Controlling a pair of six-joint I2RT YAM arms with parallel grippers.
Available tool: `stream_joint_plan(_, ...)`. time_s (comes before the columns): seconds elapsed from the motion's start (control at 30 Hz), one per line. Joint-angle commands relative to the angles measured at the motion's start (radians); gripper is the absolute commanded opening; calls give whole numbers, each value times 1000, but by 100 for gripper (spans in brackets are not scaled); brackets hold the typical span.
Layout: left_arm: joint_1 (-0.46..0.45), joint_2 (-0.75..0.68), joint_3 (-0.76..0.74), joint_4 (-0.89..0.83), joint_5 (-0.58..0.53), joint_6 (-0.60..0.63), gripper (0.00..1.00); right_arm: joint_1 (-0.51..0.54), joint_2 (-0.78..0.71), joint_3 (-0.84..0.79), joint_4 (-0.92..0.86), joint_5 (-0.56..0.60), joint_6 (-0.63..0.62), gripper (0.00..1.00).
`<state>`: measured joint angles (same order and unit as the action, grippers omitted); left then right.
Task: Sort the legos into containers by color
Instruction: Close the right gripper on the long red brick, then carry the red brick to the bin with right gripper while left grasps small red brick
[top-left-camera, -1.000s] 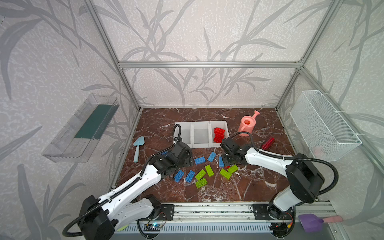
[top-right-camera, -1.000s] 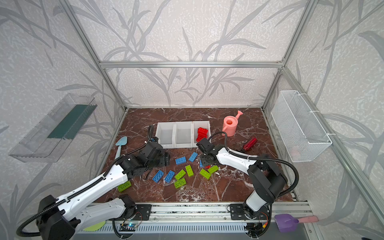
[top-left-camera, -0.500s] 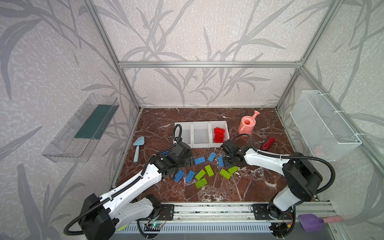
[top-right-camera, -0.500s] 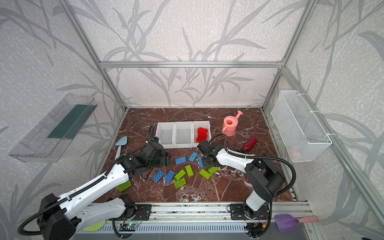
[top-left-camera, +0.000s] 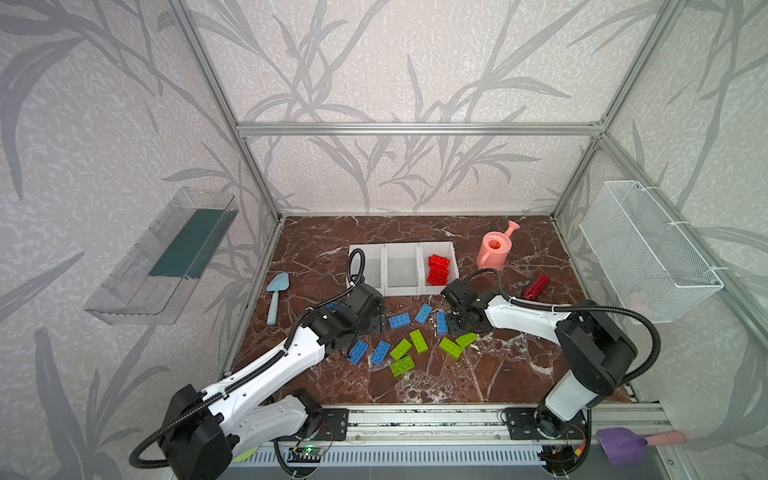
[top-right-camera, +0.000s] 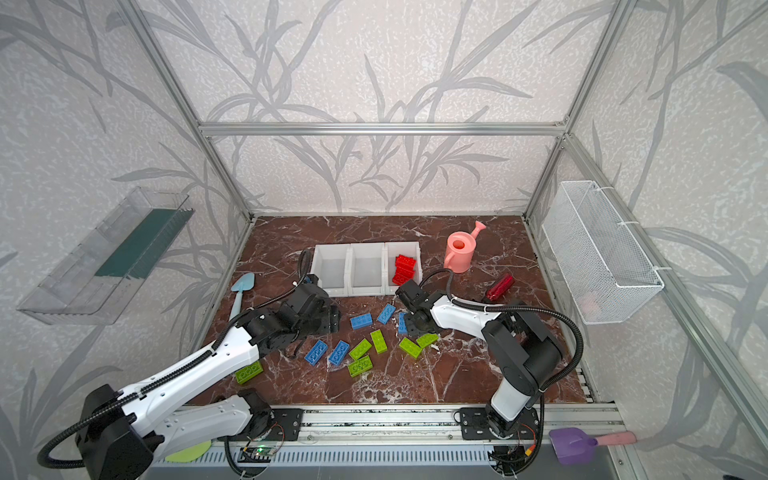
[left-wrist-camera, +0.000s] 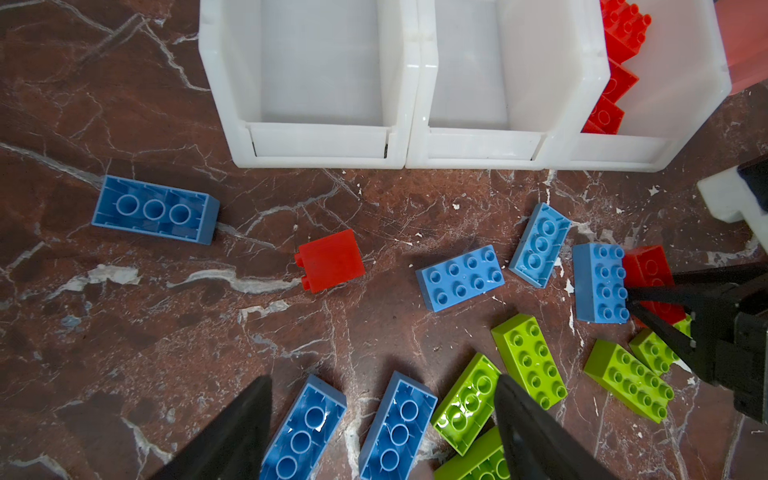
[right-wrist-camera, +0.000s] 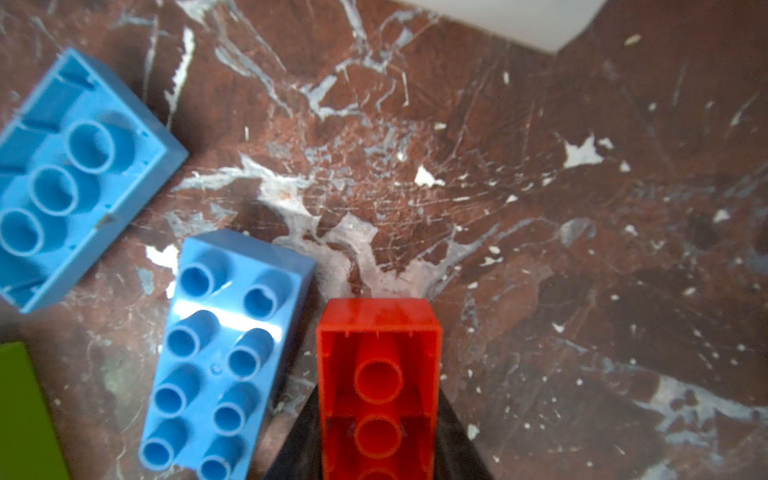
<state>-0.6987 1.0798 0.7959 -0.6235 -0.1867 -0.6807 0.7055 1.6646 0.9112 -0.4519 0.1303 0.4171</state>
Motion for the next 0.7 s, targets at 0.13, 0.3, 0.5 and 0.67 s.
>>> stream_joint_plan(0.13, 1, -17, 25, -42, -104, -53, 90, -7, -89, 168, -132, 12, -55, 20)
stream_joint_plan(0.3, 15, 8, 30, -36, -116, -59, 99, -51, -16, 316, -139, -20, -81, 20)
stream_joint_plan(0.5, 31, 111, 61, -38, -88, -63, 99, -121, 149, 533, -164, -94, -108, 21)
stream_joint_plan(0.67, 42, 178, 66, -14, -56, -69, 99, -160, 281, 697, -203, -136, -115, 22)
